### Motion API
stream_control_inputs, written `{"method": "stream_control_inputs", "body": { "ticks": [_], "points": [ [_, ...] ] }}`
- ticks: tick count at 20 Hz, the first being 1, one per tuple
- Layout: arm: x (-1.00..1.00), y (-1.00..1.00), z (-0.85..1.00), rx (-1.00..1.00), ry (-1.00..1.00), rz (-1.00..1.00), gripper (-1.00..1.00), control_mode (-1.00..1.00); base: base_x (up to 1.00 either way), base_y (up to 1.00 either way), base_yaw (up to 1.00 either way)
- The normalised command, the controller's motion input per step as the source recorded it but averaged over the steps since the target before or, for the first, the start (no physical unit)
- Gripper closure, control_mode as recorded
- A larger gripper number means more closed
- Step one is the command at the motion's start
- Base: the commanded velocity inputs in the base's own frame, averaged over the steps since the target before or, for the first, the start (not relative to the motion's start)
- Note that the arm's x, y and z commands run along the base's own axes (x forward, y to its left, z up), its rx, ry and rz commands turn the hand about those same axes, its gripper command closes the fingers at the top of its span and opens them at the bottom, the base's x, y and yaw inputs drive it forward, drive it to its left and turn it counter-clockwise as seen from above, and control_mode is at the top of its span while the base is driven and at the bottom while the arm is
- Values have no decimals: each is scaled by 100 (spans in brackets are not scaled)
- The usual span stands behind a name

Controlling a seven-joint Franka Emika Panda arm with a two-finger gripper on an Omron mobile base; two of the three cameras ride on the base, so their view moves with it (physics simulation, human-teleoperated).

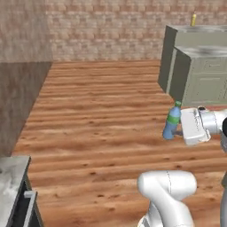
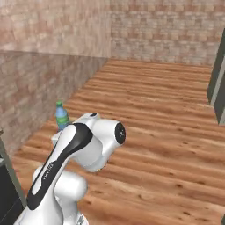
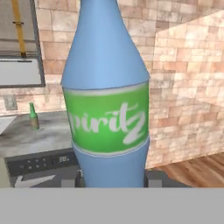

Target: Place the drinks on the dining counter in a tight cluster.

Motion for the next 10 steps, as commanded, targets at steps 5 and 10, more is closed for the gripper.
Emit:
{"method": "stream_control_inputs", "body": {
  "ticks": [5, 10],
  "points": [
    [0, 0, 0, 0, 0, 0, 100, 100, 31, 27, -76],
    [0, 0, 0, 0, 0, 0, 100, 100, 100, 74, -47]
  ]
}}
